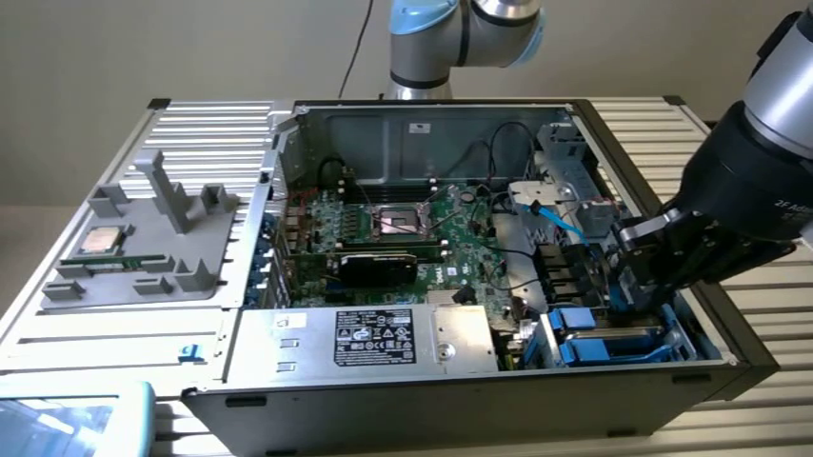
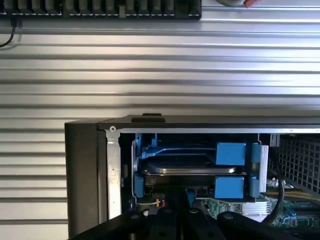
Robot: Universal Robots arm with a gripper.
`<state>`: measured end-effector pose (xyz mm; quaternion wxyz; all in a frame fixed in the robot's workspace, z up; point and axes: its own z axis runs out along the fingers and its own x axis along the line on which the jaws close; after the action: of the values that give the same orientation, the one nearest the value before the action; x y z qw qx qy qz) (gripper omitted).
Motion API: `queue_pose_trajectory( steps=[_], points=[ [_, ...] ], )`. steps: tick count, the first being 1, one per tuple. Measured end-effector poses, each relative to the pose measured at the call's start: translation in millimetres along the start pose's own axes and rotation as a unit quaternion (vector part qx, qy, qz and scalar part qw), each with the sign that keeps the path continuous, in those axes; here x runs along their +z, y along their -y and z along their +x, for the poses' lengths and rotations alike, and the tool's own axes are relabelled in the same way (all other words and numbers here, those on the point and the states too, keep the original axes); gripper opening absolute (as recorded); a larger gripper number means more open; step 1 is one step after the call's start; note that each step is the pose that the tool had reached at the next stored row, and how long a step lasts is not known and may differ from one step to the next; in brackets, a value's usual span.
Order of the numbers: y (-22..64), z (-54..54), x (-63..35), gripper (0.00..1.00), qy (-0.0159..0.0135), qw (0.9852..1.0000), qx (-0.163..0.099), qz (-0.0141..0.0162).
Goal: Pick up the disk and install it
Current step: 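Insert the second disk wire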
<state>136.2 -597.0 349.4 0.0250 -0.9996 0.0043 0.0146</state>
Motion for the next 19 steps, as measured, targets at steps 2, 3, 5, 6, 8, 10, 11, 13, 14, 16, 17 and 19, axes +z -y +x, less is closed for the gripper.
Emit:
queue_pose_trajectory(
  steps=[2,3,5,6,8,10,11,13,14,16,17,19],
  points=[
    [-0.8,0.1,1.4,0.11,0.0,1.0,0.0,0.0004],
    [-1.7,0.1,1.5,0.11,0.0,1.0,0.0,0.001],
    [-2.5,0.2,2.1,0.11,0.0001,1.0,0.0,0.002],
    [-2.6,0.2,3.3,0.11,0.0001,1.0,0.0,0.0029],
    [-2.7,0.3,5.9,0.11,0.0001,1.0,-0.001,0.0045],
    [-2.8,0.4,8.4,0.11,0.0001,1.0,-0.001,0.0066],
    [-2.9,0.4,9.4,0.11,0.0001,1.0,-0.001,0.0075],
    [-3.1,0.6,10.6,0.11,0.0002,1.0,-0.001,0.009],
    [-3.2,0.7,10.9,0.11,0.0002,1.0,-0.001,0.0098],
    [-3.3,0.8,11.6,0.11,0.0003,0.9999,-0.001,0.0115],
    [-3.5,0.9,11.8,0.11,0.0003,0.9999,-0.001,0.0125],
    [-3.7,0.9,9.3,0.11,0.0012,0.9999,-0.001,0.0138]
  ],
)
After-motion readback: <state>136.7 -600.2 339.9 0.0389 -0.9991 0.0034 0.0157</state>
